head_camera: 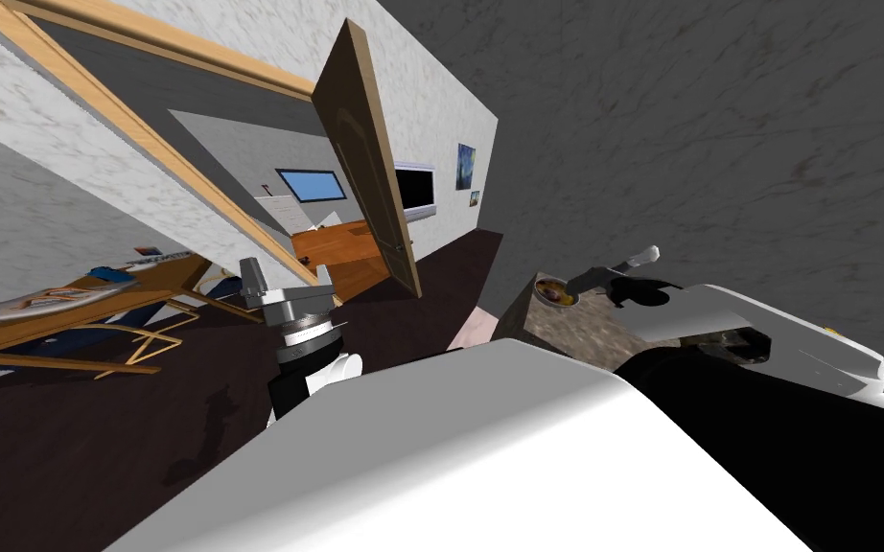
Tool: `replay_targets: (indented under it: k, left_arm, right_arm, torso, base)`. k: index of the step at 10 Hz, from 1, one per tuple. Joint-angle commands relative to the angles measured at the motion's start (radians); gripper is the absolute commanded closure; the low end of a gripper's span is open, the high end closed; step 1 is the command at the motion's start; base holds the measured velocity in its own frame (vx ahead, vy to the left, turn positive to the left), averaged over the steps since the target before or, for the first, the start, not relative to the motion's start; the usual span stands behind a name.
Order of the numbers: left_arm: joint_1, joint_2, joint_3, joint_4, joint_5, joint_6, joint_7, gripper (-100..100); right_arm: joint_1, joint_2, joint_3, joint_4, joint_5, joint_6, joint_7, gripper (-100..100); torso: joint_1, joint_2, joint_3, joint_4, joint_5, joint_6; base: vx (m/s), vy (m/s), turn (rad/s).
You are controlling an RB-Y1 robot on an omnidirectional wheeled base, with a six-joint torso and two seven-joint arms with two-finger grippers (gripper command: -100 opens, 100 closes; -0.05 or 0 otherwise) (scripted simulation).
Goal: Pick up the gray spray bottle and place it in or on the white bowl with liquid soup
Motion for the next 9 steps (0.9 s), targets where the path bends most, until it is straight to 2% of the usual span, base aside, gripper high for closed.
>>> replay_targets:
  k: [1, 6, 7, 8, 9]
  left_arm:
    - [0.000, 0.000, 0.000, 0.000, 0.000, 0.000, 0.000, 0]
    - [0.000, 0.000, 0.000, 0.000, 0.000, 0.000, 0.000, 0]
    - [0.000, 0.000, 0.000, 0.000, 0.000, 0.000, 0.000, 0]
    - [0.000, 0.000, 0.000, 0.000, 0.000, 0.000, 0.000, 0]
    - [0.000, 0.000, 0.000, 0.000, 0.000, 0.000, 0.000, 0]
  right_arm:
    - [0.018, -0.015, -0.002, -0.026, -0.024, 0.028, 0.011, 100]
    - [0.090, -0.073, -0.001, -0.119, -0.113, 0.115, 0.064, 100]
    - [0.083, -0.063, -0.010, -0.112, -0.105, 0.103, 0.052, 100]
    - [0.085, -0.065, -0.010, -0.114, -0.108, 0.108, 0.055, -100]
    - [0.084, -0.065, -0.010, -0.114, -0.108, 0.107, 0.055, -100]
  torso:
    - [0.000, 0.000, 0.000, 0.000, 0.000, 0.000]
    - [0.000, -0.003, -0.003, -0.003, 0.000, 0.000]
    - [0.000, -0.002, -0.003, -0.003, 0.000, 0.000]
    - [0.005, 0.001, -0.001, -0.002, 0.001, 0.000]
    - [0.009, 0.004, 0.001, -0.002, 0.002, 0.000]
  base:
    - [0.123, -0.160, -0.002]
    - [0.131, -0.145, -0.031]
    - [0.045, -0.070, 0.001]
    - [0.009, -0.014, 0.007]
    - [0.005, -0.007, 0.001]
